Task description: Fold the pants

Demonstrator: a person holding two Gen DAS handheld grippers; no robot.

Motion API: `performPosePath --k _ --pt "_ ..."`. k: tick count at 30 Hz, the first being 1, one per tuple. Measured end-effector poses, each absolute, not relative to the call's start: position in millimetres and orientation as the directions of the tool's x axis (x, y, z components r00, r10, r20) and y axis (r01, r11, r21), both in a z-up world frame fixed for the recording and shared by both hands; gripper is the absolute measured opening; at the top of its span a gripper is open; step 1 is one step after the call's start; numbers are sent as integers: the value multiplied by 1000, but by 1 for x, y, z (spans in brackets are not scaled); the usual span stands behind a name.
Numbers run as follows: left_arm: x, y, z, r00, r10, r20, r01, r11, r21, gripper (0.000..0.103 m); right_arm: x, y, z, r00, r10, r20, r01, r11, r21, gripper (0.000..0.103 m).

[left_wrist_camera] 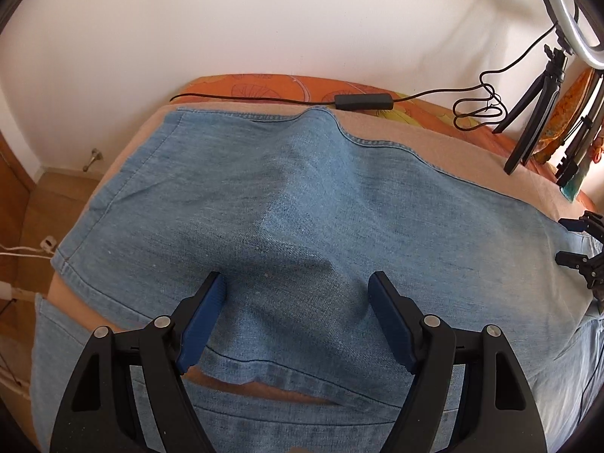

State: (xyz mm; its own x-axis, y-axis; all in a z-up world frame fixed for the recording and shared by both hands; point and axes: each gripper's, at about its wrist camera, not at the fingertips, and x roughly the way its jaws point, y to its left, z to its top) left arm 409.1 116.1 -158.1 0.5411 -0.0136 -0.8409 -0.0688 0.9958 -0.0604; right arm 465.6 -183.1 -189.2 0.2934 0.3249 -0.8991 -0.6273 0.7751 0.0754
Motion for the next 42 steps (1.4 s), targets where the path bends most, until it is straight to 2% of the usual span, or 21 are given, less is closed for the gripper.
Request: performPosePath --k 1,2,4,5,6,7,13,18,22,28,35,42 --pt "410 116 -161 537 -15 -843 -70 996 -62 77 464 -183 -188 297 335 -894 -630 772 81 65" --pt "411 116 -163 533 -14 -846 -72 995 -62 77 462 -183 -186 299 346 -889 -632 770 87 57" --pt "412 115 -168 525 -11 -851 -73 996 -58 77 459 -184 -184 309 346 -886 -622 778 87 31" --pt "412 114 -169 529 -5 -849 -72 996 -51 77 458 -185 -184 309 352 -884 -615 783 97 25" --pt "411 114 -169 532 0 -847 -71 996 -45 77 457 -186 -184 314 350 -883 -609 788 96 13" --pt "411 113 -169 533 2 -846 -72 996 -43 77 456 -188 -182 328 336 -883 -601 795 79 6" --pt "410 119 -166 527 -23 -849 -82 994 -78 77 440 -181 -149 401 338 -851 -580 813 49 2" --pt "403 135 -150 542 -72 -837 -139 975 -173 76 398 -180 -101 447 416 -792 -609 790 71 2" --pt "397 140 -122 589 -95 -802 -136 967 -215 76 349 -168 -79 415 484 -770 -666 738 105 2" --pt "406 125 -95 608 -89 -789 -118 972 -201 79 283 -151 -97 285 521 -804 -749 644 152 2" --pt "446 118 -116 518 -93 -851 -198 954 -225 79 253 -146 -109 231 522 -821 -794 589 151 2" --pt "495 100 -134 406 -8 -914 -274 953 -130 79 247 -148 -113 230 524 -820 -810 570 138 2"
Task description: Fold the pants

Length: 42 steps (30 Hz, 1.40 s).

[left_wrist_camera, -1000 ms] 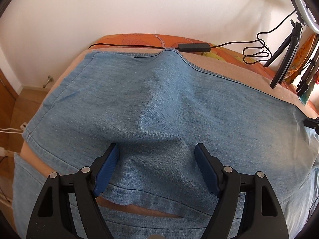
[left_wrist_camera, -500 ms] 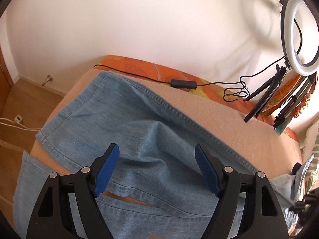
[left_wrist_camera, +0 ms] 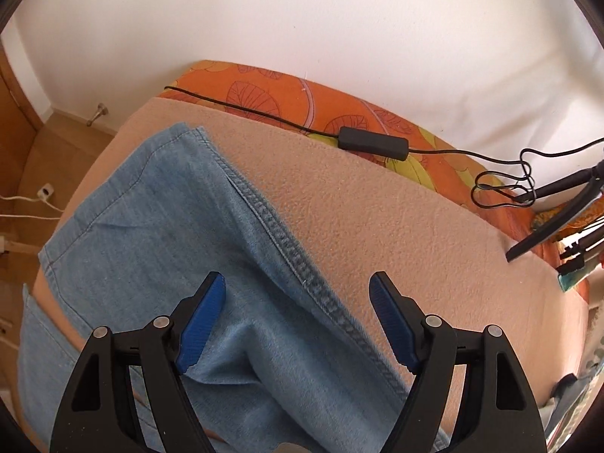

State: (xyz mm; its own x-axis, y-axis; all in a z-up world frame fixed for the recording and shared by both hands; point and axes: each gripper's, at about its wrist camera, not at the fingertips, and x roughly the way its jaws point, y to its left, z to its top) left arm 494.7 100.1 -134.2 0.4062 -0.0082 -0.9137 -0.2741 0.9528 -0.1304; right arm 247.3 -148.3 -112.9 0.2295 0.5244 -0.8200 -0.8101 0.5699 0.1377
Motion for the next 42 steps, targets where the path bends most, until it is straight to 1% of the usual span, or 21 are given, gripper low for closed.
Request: performPosePath --k 3,4,5,7,8,9,10,12,16,21,26,30,32,35,37,42 --pt "500 97 -145 386 52 -921 -288 955 -67 77 248 -150 -117 228 522 -822 -810 571 138 2" --pt "500 98 -148 385 63 -921 -299 952 -60 74 248 -150 -118 228 522 -822 -808 572 139 2" --pt "498 101 -150 398 63 -915 -308 949 -69 69 248 -150 -119 229 522 -822 -809 572 138 2" --pt "492 109 -152 430 53 -901 -321 942 -98 34 247 -150 -119 236 517 -823 -813 569 125 2" --pt "488 114 -153 452 46 -891 -330 937 -119 26 247 -150 -119 239 517 -822 -813 569 122 2" --pt "484 120 -152 482 28 -876 -332 931 -153 12 247 -150 -119 242 517 -821 -812 571 121 2" --pt "479 125 -149 517 10 -856 -335 923 -191 9 248 -150 -118 247 516 -820 -809 575 119 2" --pt "470 133 -141 578 -9 -816 -332 911 -245 6 250 -152 -117 268 508 -819 -804 587 101 1" --pt "447 149 -122 636 -17 -771 -340 891 -300 6 256 -154 -107 333 485 -809 -772 632 62 1" --pt "407 174 -97 698 -44 -714 -345 854 -390 5 259 -154 -77 445 450 -774 -730 683 -22 1" --pt "349 191 -79 756 -44 -653 -320 845 -428 5 250 -155 -52 487 419 -766 -710 701 -68 1" --pt "290 196 -72 796 -28 -605 -306 843 -442 5 225 -153 -37 498 405 -767 -721 684 -107 1" --pt "256 200 -75 814 -28 -580 -314 820 -480 5 209 -151 -34 493 402 -772 -733 670 -119 1" --pt "213 202 -90 822 -24 -569 -335 787 -517 5 185 -148 -34 476 389 -789 -752 645 -135 1" --pt "189 204 -107 815 -31 -579 -355 762 -541 4 171 -147 -37 452 386 -804 -763 635 -124 1" --pt "160 213 -148 785 -43 -619 -424 691 -585 4 141 -139 -55 393 367 -843 -784 612 -99 1"
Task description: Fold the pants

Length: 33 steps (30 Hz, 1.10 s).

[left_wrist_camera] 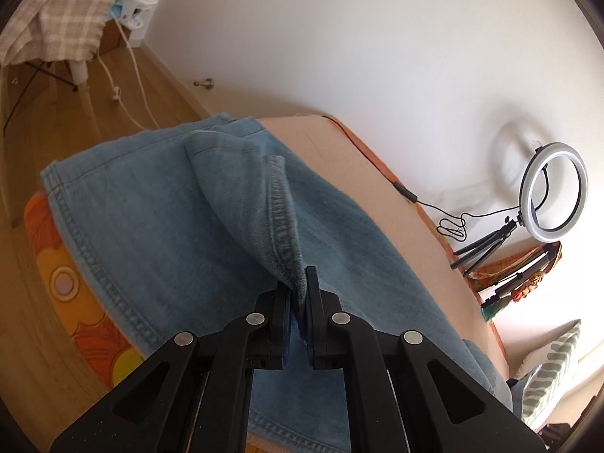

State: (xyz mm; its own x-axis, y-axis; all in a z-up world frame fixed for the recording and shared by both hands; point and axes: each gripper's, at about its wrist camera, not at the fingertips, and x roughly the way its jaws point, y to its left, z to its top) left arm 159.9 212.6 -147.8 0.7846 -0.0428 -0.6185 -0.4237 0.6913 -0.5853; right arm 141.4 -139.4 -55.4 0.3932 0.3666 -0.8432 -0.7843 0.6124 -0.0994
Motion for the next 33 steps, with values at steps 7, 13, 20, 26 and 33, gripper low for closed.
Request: performPosePath --k 7,13,20,26,33 --pt "148 221 -164 759 -7 -651 -470 685 -556 9 108 -120 -81 309 327 -893 -832 549 -87 1" --pt "138 257 -164 761 47 -646 -534 612 -584 20 105 -112 -91 316 281 -906 -826 552 -116 1" --pt "140 295 -172 755 76 -651 -563 584 -585 16 109 -111 -91 329 271 -905 -798 591 -113 1" --pt "155 309 -167 780 58 -624 -508 642 -574 2 115 -106 -93 336 259 -906 -784 610 -117 1" --pt "115 337 -161 798 180 -576 -553 598 -580 2 118 -81 -75 400 287 -871 -781 604 -159 1"
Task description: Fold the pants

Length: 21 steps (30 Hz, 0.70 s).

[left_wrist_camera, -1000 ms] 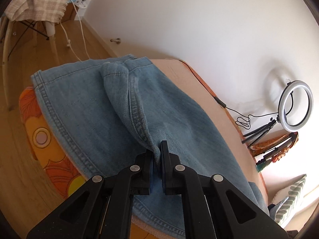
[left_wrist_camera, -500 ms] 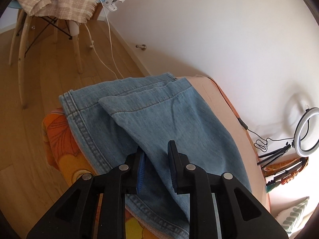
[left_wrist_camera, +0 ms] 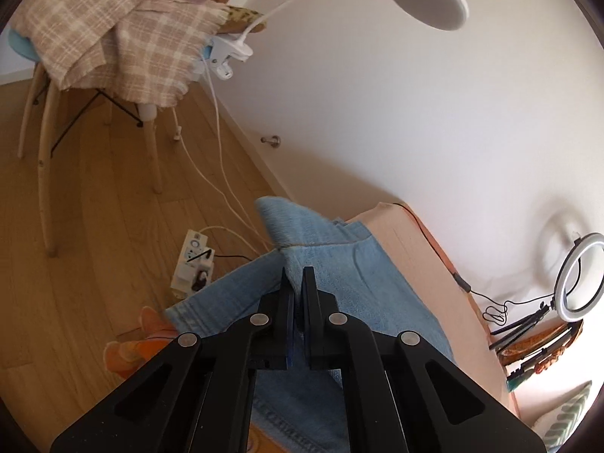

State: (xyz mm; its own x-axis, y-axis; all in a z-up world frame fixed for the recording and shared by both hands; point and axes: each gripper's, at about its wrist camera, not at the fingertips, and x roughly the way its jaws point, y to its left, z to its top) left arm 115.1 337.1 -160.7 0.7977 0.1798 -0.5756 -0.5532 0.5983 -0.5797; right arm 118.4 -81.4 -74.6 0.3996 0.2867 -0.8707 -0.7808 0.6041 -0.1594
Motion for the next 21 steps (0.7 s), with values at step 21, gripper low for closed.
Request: performPosePath --k 21 --pt "80 319 -140 742 256 -619 -579 711 -400 12 116 -113 -83 300 358 -884 -737 675 23 27"
